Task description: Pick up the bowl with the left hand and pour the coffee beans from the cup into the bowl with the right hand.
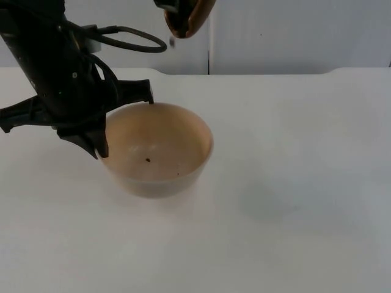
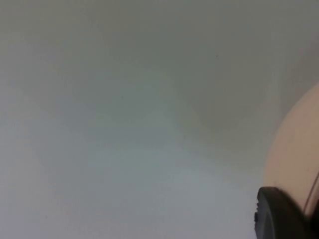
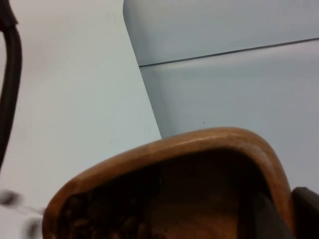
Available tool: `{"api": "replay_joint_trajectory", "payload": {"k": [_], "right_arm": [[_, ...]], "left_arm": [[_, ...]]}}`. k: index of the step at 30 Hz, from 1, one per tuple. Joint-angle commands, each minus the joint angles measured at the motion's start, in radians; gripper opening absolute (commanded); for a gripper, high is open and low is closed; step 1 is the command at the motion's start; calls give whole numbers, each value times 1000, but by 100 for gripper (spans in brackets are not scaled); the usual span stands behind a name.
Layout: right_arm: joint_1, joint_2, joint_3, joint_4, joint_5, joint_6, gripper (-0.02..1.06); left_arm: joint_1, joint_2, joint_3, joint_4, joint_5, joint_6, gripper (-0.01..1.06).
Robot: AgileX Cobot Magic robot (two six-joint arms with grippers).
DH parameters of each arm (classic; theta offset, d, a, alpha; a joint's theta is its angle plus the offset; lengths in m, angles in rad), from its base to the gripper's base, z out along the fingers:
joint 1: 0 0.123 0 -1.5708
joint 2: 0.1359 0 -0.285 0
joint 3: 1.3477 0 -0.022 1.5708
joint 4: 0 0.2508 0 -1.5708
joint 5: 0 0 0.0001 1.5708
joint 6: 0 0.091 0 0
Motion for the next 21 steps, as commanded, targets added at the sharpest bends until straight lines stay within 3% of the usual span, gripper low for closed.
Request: {"api": "replay_joint_trajectory", "payload": {"k": [1, 21], "right_arm": [[7, -12, 6, -21, -6, 6, 0], [29, -12, 6, -82, -6, 13, 0]], "left_arm": [[-5, -14, -3, -3, -5, -6, 0], [-5, -14, -3, -6, -13, -6, 0]]}}
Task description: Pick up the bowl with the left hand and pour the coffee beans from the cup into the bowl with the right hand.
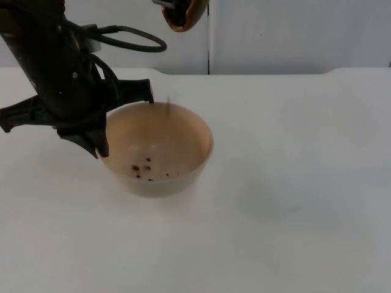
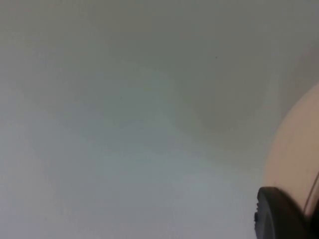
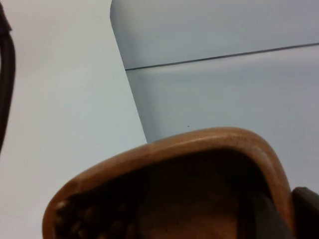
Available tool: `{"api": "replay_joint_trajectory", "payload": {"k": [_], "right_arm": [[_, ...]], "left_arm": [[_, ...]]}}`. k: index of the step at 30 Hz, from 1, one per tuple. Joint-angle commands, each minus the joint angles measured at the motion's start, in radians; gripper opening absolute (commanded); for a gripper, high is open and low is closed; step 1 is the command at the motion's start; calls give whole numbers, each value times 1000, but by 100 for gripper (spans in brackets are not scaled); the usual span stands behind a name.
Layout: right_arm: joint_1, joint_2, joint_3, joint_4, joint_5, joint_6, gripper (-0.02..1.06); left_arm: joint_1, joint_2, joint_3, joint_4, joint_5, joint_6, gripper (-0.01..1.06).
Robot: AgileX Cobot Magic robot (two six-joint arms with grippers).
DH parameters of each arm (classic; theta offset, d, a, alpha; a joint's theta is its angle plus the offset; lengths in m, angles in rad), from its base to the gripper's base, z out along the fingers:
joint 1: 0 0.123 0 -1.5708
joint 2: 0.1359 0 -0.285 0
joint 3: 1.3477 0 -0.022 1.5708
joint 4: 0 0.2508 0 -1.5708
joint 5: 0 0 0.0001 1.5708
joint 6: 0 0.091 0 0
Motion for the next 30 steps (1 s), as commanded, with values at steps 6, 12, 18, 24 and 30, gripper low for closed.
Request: {"api": "replay_joint_trajectory", "payload": {"k": [6, 12, 18, 24, 30], "right_arm": [[19, -12, 5, -36, -6, 11, 0], [28, -12, 38, -111, -6, 19, 0], [28, -12, 56, -103, -6, 52, 0], [28, -12, 56, -103, -6, 52, 0], [28, -12, 56, -103, -6, 56, 0]], "left_arm": [[-5, -14, -3, -6, -11, -6, 0], [-5, -14, -3, -6, -11, -6, 0], [-5, -14, -3, -6, -11, -6, 0], [-5, -14, -3, -6, -11, -6, 0], [-5, -14, -3, -6, -11, -6, 0]]}}
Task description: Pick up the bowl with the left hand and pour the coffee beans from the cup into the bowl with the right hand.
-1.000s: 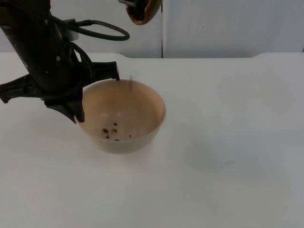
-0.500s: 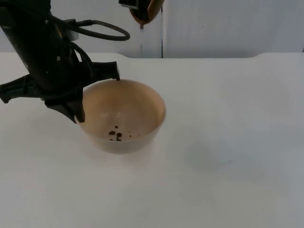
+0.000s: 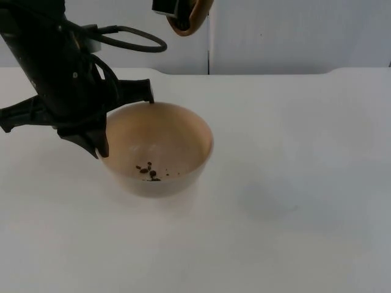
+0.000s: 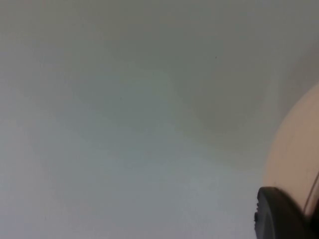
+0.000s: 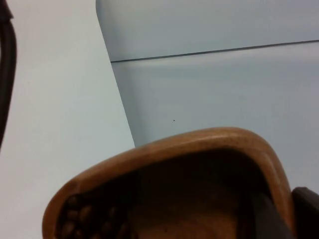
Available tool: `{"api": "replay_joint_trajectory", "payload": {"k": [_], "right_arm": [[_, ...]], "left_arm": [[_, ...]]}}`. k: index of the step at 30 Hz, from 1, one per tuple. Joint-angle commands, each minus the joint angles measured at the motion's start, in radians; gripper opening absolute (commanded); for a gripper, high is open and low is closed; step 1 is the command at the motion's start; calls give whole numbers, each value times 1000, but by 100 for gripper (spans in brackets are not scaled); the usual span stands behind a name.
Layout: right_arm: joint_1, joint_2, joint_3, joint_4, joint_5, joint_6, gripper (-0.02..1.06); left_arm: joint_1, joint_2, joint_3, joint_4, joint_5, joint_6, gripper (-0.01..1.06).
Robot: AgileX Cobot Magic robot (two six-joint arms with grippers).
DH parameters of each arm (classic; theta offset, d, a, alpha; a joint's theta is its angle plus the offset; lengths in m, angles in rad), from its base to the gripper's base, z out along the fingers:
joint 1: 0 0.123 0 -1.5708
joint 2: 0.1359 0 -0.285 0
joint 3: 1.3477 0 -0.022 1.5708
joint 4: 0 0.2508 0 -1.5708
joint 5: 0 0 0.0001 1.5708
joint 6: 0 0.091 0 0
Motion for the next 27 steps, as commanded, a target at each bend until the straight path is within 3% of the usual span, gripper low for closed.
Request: {"api": "replay_joint_trajectory", "payload": {"k": [1, 5, 10, 17, 27], "right_arm": [[7, -12, 2, -17, -4, 10, 0], [4, -12, 2, -15, -4, 18, 0], [-26, -40, 2, 118, -4, 18, 0], [-65, -59, 2, 174, -4, 18, 0], [-144, -59, 2, 397, -16, 18, 0]], "left_arm": [[-5, -14, -3, -6, -11, -6, 0], [-5, -14, -3, -6, -11, -6, 0], [-5, -14, -3, -6, -11, -6, 0], [-5, -14, -3, -6, -11, -6, 0], [-5, -14, -3, -6, -11, -6, 0]]}}
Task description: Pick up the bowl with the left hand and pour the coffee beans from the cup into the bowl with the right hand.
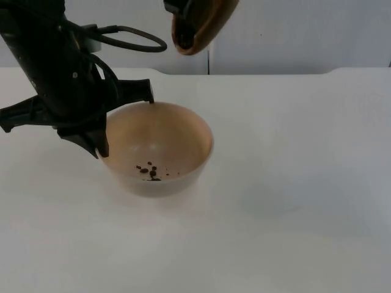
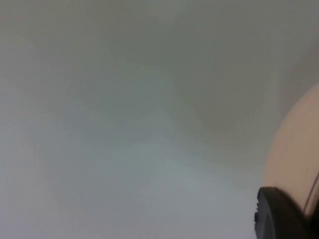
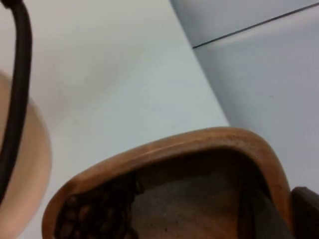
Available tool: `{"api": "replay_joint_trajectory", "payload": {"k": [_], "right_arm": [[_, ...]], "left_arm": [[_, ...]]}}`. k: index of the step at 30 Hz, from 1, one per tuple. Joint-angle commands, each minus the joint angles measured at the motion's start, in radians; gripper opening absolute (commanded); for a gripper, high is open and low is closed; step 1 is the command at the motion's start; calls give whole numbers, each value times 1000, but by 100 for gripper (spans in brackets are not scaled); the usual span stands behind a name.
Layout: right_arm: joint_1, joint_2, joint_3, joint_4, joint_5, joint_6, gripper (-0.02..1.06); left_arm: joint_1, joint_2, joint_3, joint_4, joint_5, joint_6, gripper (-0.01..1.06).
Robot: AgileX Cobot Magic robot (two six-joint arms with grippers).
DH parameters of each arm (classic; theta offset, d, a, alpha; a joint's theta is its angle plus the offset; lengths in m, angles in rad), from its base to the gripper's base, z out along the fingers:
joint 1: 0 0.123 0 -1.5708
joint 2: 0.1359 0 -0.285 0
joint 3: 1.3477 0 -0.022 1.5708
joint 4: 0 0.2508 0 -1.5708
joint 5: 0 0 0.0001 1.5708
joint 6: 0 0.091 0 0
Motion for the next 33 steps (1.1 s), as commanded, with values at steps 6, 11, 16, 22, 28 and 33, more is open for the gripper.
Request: {"api": "replay_joint_trajectory", "payload": {"k": [6, 11, 16, 22, 28, 33], "right_arm": [[-109, -12, -1, 256, -31, -33, 0], [-196, -12, -1, 435, -32, -62, 0], [-264, -12, -1, 577, -32, -91, 0], [-327, -12, -1, 672, -45, -105, 0], [-344, -10, 22, 672, -92, -105, 0], [-359, -10, 119, 709, -186, -105, 0]], "left_arm": [[-5, -14, -3, -6, -11, -6, 0], [-5, -14, -3, -6, -11, -6, 0], [-3, -14, -3, -33, -11, -6, 0], [-3, -14, -3, -9, -13, -6, 0], [-3, -14, -5, 17, -10, -6, 0], [25, -14, -5, 64, -25, -31, 0]]}}
